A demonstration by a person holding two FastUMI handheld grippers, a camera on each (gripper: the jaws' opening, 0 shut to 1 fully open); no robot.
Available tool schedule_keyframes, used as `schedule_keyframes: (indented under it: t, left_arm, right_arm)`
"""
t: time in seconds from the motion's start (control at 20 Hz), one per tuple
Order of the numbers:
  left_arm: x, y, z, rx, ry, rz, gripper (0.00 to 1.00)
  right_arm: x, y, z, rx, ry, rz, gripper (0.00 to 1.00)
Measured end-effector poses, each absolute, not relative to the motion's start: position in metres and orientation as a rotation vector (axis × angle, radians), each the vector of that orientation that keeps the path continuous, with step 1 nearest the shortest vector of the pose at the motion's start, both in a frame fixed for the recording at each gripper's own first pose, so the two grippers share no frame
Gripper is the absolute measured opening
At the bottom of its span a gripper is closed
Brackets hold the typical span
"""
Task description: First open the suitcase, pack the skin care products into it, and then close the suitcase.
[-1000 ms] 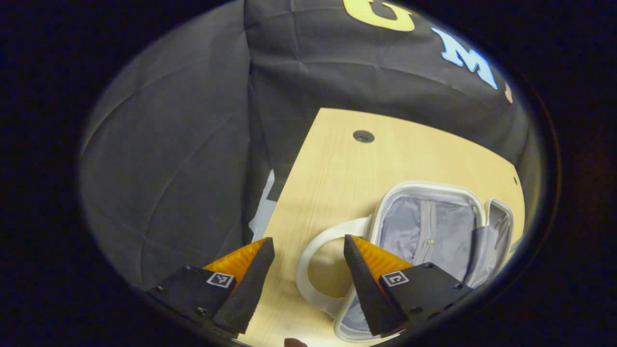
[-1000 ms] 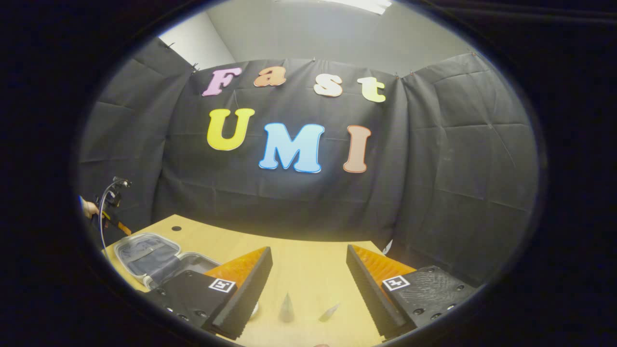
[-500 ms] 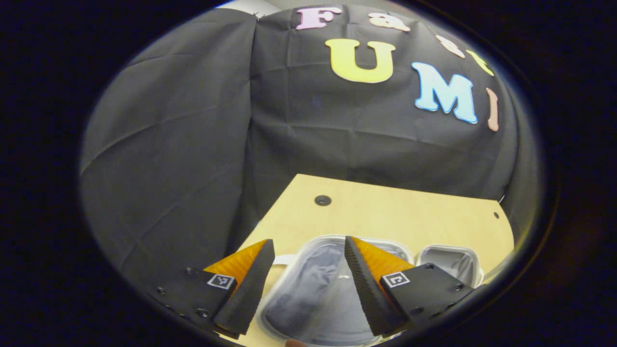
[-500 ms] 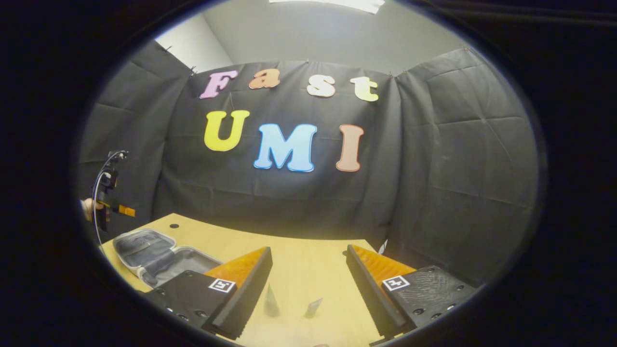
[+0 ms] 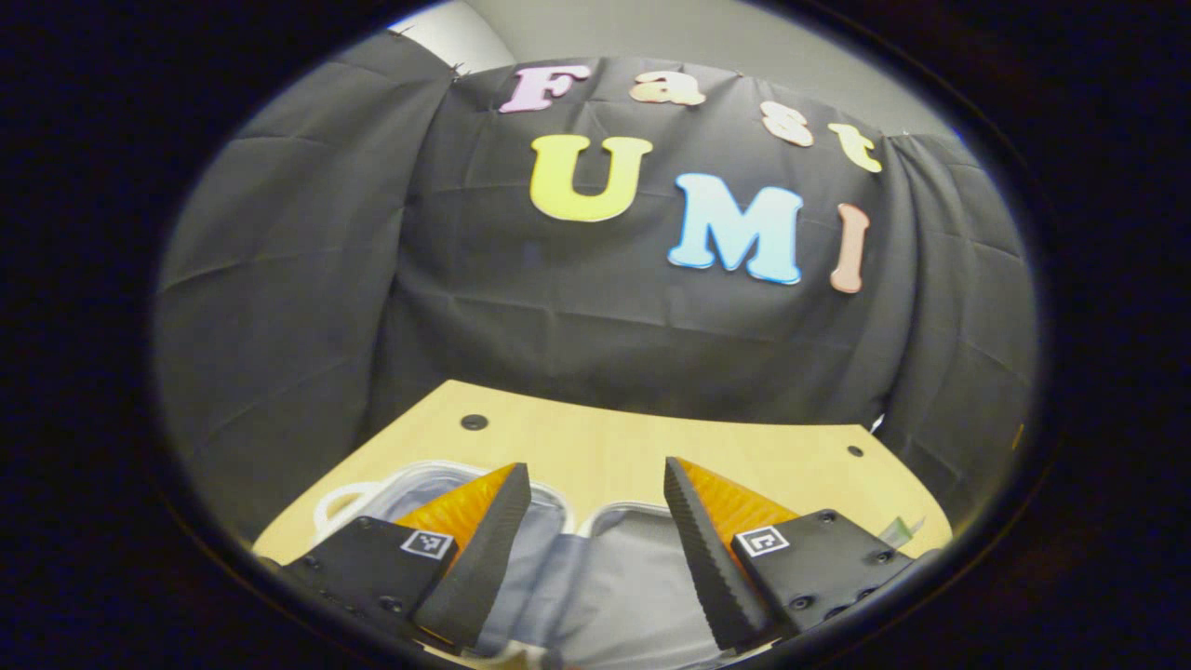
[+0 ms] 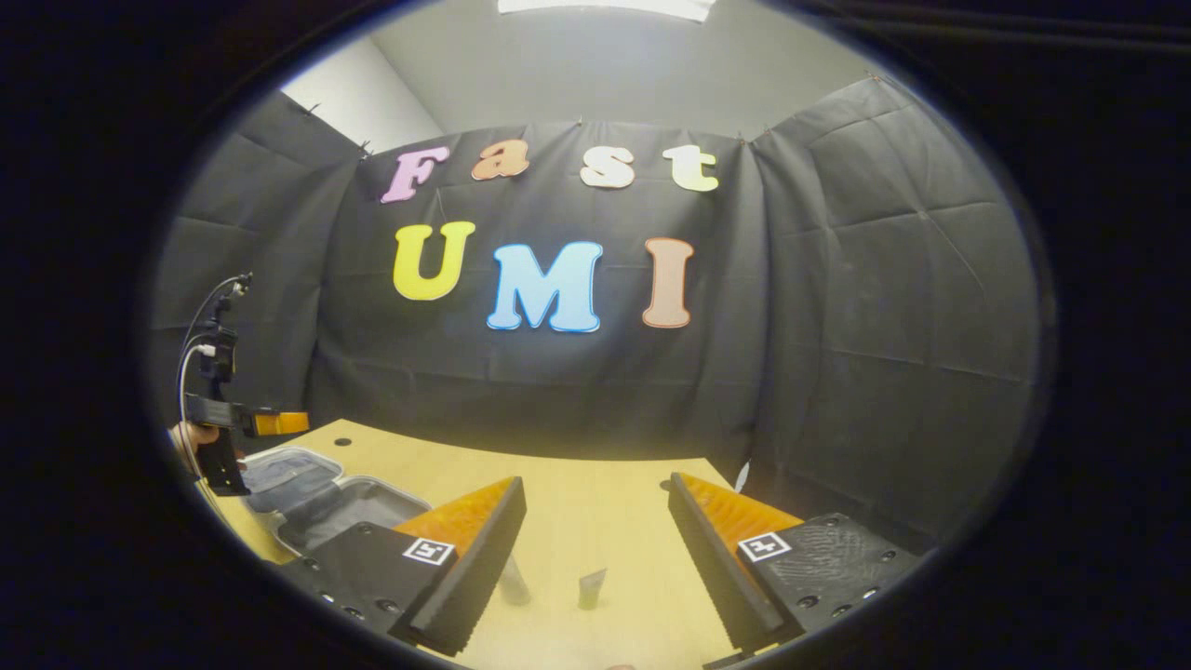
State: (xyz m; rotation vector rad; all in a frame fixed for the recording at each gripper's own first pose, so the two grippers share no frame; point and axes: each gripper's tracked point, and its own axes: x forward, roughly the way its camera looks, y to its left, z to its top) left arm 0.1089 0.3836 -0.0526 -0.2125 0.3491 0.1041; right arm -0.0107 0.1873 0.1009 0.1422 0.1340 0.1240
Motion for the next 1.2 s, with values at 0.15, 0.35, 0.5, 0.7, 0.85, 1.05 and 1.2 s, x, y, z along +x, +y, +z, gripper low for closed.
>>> schedule_keyframes:
  t: [0.15,0.35,0.5,0.7,0.85,1.05,1.2]
  left_arm:
    - [0.110,0.323,-0.048,-0.189,0.324,0.059,0.95]
    - [0.106,0.235,-0.060,-0.149,0.316,-0.012,0.94]
    - [0.106,0.178,-0.066,-0.154,0.321,-0.057,0.94]
    - [0.105,0.110,-0.069,-0.156,0.306,-0.084,0.94]
    - [0.106,0.059,-0.079,-0.118,0.289,-0.113,0.95]
    - [0.107,0.018,-0.128,-0.096,0.313,-0.138,0.95]
    - [0.105,0.007,-0.186,-0.094,0.392,-0.135,0.94]
  right_arm:
    - [-0.013,0.173,0.096,0.152,0.137,0.117,0.94]
    - [-0.017,0.154,0.088,0.166,0.140,0.111,0.94]
    - [-0.020,0.137,0.077,0.165,0.152,0.109,0.94]
    - [-0.019,0.119,0.061,0.167,0.174,0.119,0.94]
    - [-0.014,0.112,0.048,0.175,0.199,0.147,0.94]
    - [-0.004,0.112,0.039,0.177,0.194,0.186,0.94]
    - [-0.001,0.115,0.031,0.166,0.203,0.220,0.94]
